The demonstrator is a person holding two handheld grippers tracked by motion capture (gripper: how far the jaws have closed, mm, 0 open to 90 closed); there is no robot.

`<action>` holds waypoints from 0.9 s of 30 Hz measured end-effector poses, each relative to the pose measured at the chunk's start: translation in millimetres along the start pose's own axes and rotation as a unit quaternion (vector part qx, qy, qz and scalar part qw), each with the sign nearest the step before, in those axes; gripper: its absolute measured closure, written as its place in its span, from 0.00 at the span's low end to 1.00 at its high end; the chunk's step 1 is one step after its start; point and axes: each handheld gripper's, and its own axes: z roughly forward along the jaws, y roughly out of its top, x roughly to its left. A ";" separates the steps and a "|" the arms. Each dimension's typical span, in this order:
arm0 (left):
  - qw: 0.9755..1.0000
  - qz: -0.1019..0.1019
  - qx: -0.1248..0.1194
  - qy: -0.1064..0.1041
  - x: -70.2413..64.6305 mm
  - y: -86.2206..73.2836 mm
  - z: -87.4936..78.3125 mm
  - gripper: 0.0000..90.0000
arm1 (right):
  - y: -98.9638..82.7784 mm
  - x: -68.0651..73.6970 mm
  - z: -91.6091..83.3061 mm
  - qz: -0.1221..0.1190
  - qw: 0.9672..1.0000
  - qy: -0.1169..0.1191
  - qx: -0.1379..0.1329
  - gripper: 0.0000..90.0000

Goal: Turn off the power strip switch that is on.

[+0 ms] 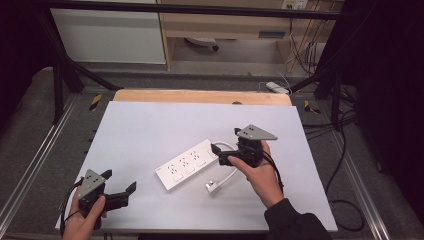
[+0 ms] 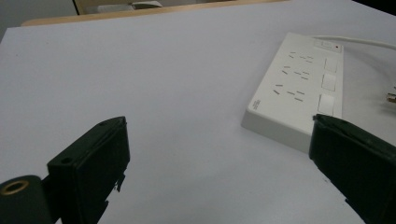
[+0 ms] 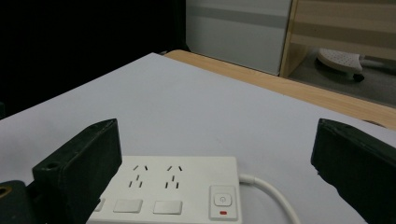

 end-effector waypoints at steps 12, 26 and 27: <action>1.000 -0.004 -0.002 0.000 -0.2 -0.1 -0.2 0.06 | -8.6 -31.5 -47.4 0.013 0.999 -0.028 -0.034 0.06; 1.000 -0.008 -0.007 0.001 -1.1 -0.5 -0.1 0.06 | -56.6 -76.4 -113.2 0.034 0.993 -0.098 -0.058 0.07; 1.000 -0.008 -0.007 0.001 -1.2 -0.5 0.1 0.06 | -63.6 -79.8 -116.9 0.036 0.992 -0.104 -0.054 0.07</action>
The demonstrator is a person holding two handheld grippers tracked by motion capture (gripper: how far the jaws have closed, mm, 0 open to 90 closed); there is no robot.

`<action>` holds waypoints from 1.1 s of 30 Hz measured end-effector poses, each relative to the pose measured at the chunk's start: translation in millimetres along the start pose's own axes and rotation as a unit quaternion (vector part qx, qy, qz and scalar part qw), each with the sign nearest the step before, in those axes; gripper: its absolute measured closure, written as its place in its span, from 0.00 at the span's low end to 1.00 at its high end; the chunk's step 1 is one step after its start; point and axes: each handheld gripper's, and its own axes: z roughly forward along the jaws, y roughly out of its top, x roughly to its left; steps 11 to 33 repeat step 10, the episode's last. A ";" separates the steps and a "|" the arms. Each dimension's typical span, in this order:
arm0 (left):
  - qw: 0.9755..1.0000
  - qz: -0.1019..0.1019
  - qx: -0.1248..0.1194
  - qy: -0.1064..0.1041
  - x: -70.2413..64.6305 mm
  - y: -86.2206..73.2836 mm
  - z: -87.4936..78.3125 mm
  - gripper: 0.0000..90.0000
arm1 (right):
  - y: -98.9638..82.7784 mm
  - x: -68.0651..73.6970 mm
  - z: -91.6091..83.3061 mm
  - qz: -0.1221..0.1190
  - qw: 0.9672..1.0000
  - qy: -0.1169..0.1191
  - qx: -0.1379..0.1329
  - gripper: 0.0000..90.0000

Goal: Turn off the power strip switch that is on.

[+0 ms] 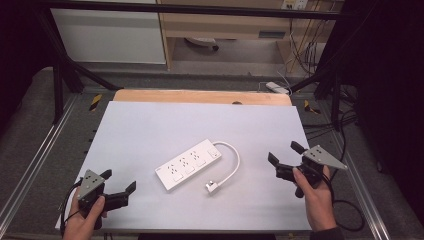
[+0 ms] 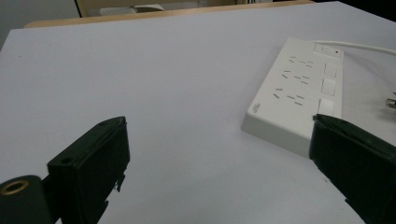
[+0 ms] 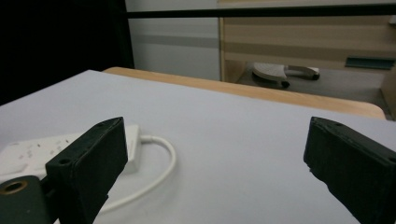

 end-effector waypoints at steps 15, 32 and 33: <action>1.000 -0.002 0.002 0.000 -0.7 -0.6 1.1 0.06 | -47.9 -16.4 0.1 0.021 0.998 -0.016 0.059 0.06; 1.000 -0.002 0.002 0.000 -0.7 -0.6 1.1 0.06 | -47.9 -16.4 0.1 0.021 0.998 -0.016 0.059 0.06; 1.000 -0.002 0.002 0.000 -0.7 -0.6 1.1 0.06 | -47.9 -16.4 0.1 0.021 0.998 -0.016 0.059 0.06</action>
